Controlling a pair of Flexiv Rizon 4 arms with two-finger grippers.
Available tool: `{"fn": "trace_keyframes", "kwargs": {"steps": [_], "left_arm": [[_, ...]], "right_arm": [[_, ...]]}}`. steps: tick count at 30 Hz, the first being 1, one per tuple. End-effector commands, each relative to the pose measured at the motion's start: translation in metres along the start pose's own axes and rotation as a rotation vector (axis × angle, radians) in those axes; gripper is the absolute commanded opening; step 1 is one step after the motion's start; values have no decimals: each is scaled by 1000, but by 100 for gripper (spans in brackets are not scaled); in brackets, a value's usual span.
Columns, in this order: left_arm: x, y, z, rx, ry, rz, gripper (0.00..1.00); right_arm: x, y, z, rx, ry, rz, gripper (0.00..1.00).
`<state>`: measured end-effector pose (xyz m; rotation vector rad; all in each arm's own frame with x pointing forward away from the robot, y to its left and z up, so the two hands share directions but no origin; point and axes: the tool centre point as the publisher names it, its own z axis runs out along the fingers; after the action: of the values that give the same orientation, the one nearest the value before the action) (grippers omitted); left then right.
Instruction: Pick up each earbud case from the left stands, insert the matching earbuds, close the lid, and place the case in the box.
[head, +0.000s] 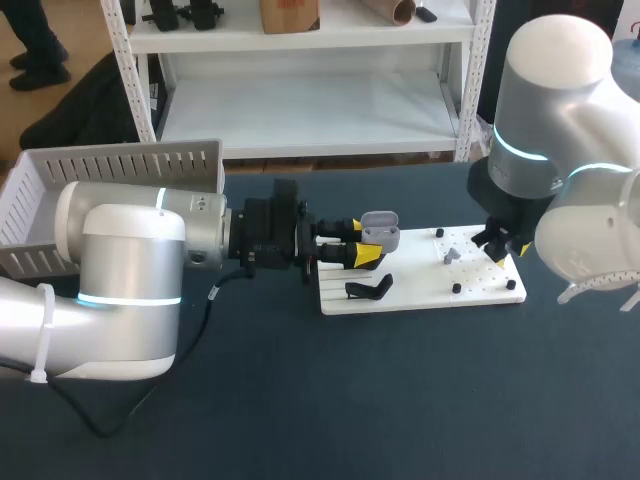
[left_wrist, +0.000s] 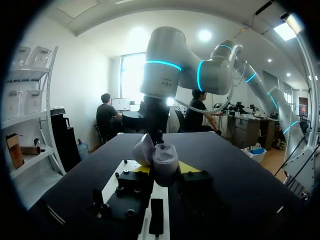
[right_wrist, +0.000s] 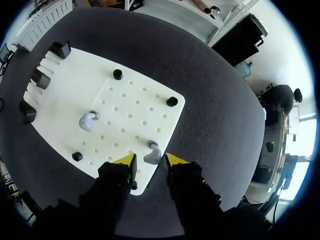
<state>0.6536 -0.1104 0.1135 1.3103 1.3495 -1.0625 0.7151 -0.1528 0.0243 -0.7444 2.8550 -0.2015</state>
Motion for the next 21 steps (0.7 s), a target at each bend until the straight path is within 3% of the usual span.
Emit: {"fn": "trace_keyframes", "kwargs": {"steps": [1, 5, 12, 21], "left_arm": [[1, -1, 0, -6, -3, 2, 0], [1, -1, 0, -6, -3, 2, 0], [1, -1, 0, -6, -3, 2, 0], [1, -1, 0, -6, -3, 2, 0]], "right_arm": [[-2, 1, 2, 7, 3, 3, 34], [-3, 1, 2, 13, 7, 7, 28], [0, 1, 1, 19, 9, 21, 34], [3, 1, 1, 25, 10, 42, 31]]}}
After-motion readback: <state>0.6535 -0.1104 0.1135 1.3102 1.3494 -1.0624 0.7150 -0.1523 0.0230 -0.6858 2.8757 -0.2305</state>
